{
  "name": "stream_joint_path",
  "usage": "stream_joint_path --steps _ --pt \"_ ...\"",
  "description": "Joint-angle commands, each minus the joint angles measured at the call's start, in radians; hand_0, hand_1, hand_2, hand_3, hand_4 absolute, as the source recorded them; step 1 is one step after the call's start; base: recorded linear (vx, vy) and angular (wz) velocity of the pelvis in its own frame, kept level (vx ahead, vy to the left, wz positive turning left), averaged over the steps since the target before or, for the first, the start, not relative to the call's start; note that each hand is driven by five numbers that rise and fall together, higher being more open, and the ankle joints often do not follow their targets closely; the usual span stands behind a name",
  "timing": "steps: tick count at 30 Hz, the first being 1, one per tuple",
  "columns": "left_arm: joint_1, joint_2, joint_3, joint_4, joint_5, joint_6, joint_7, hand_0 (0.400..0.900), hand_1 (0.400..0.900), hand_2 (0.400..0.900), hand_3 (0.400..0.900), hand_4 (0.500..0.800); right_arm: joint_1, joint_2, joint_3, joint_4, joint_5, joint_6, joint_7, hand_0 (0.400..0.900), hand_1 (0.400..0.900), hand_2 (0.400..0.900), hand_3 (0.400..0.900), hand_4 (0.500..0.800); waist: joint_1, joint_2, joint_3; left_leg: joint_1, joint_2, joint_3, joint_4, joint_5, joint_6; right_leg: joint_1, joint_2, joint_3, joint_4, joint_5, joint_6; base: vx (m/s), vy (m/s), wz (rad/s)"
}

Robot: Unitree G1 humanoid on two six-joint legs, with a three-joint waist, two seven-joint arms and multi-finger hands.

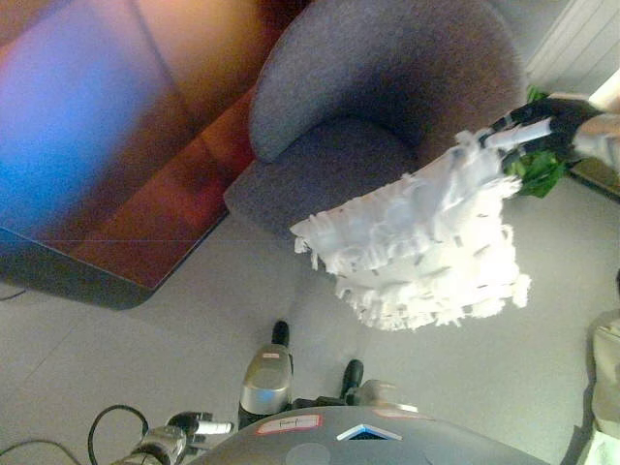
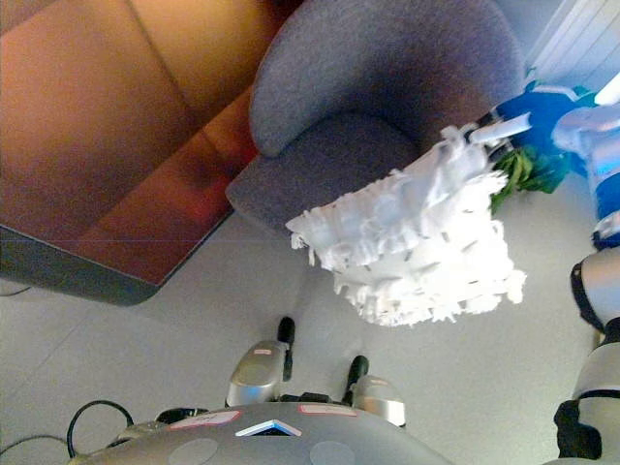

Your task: Pick up the pillow and put it on the sofa.

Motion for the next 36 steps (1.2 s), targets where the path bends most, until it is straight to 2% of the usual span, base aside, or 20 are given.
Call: stream_joint_path --steps 1,4,7,12,21,23,24,25,28,36 --pt "0.050 0.069 -0.034 0.062 0.029 0.039 0.023 0.900 0.900 0.900 0.900 0.800 -0.324 -0.110 0.064 0.007 0.038 -0.091 -0.018 0.400 0.400 0.400 0.400 0.500 0.031 -0.099 -0.148 0.059 0.072 0.040 -0.003 -0.048 -0.082 -0.041 -0.038 0.016 0.003 -0.005 0.032 0.10 -0.063 0.16" --pt "0.053 0.067 -0.028 0.074 0.037 0.056 0.024 0.900 0.900 0.900 0.900 0.800 -0.367 -0.113 0.098 0.024 0.027 -0.087 -0.019 0.400 0.400 0.400 0.400 0.500 0.032 -0.097 -0.163 0.062 0.094 0.065 -0.019 -0.020 -0.097 -0.044 -0.028 -0.006 -0.001 -0.012 0.029 0.08 -0.052 0.21" --pt "0.063 0.068 -0.014 0.091 0.042 0.056 0.018 0.900 0.900 0.900 0.900 0.800 -0.416 -0.112 0.141 0.032 0.048 -0.073 -0.037 0.400 0.400 0.400 0.400 0.500 0.039 -0.096 -0.170 0.056 0.107 0.063 -0.016 0.003 -0.108 -0.038 -0.017 -0.021 -0.001 -0.022 0.020 0.08 -0.045 0.25" --pt "0.073 0.063 0.006 0.096 0.041 0.060 0.011 0.900 0.900 0.900 0.900 0.800 -0.466 -0.109 0.170 0.026 0.048 -0.015 -0.062 0.400 0.400 0.400 0.400 0.500 0.048 -0.097 -0.178 0.052 0.119 0.068 -0.016 0.027 -0.117 -0.028 -0.004 -0.043 -0.001 -0.035 0.009 0.06 -0.033 0.23" --pt "0.095 0.061 0.020 0.104 0.048 0.056 0.005 0.900 0.900 0.900 0.900 0.800 -0.443 -0.070 0.158 0.021 -0.018 0.021 -0.077 0.400 0.400 0.400 0.400 0.500 0.067 -0.087 -0.169 0.029 0.135 0.056 0.013 0.078 -0.131 -0.005 0.013 -0.062 -0.001 -0.052 -0.010 0.08 -0.009 0.11" --pt "0.093 0.060 0.015 0.107 0.047 0.062 0.001 0.900 0.900 0.900 0.900 0.800 -0.444 -0.061 0.158 0.038 -0.071 0.016 -0.128 0.400 0.400 0.400 0.400 0.500 0.073 -0.083 -0.165 0.024 0.139 0.052 0.016 0.091 -0.134 -0.001 0.016 -0.066 -0.001 -0.055 -0.014 0.09 -0.014 0.07" --pt "0.092 0.059 0.015 0.107 0.049 0.067 -0.001 0.900 0.900 0.900 0.900 0.800 -0.445 -0.057 0.158 0.047 -0.095 0.041 -0.139 0.900 0.900 0.900 0.900 0.800 0.075 -0.081 -0.164 0.023 0.141 0.052 0.020 0.093 -0.135 0.003 0.017 -0.068 -0.001 -0.057 -0.015 0.08 -0.009 0.07" --pt "0.093 0.057 0.021 0.110 0.056 0.066 0.000 0.900 0.900 0.900 0.900 0.800 -0.444 -0.058 0.155 0.053 -0.106 0.061 -0.114 0.900 0.900 0.900 0.900 0.800 0.076 -0.080 -0.163 0.024 0.143 0.051 0.018 0.096 -0.136 0.003 0.018 -0.068 -0.001 -0.058 -0.015 0.07 -0.005 0.06" --pt "0.094 0.056 0.015 0.111 0.051 0.065 0.004 0.900 0.900 0.900 0.900 0.800 -0.447 -0.048 0.165 0.073 -0.136 0.105 -0.108 0.900 0.900 0.900 0.900 0.800 0.082 -0.075 -0.158 0.020 0.147 0.051 0.014 0.109 -0.138 0.003 0.018 -0.072 -0.001 -0.058 -0.017 0.03 0.001 0.02" --pt "0.089 0.066 0.015 0.115 0.059 0.064 -0.011 0.900 0.900 0.900 0.900 0.800 -0.450 -0.054 0.176 0.106 -0.182 0.147 -0.100 0.900 0.900 0.900 0.900 0.800 0.079 -0.064 -0.154 0.023 0.149 0.057 0.007 0.112 -0.138 0.003 0.019 -0.070 -0.001 -0.064 -0.020 0.00 -0.001 -0.03"
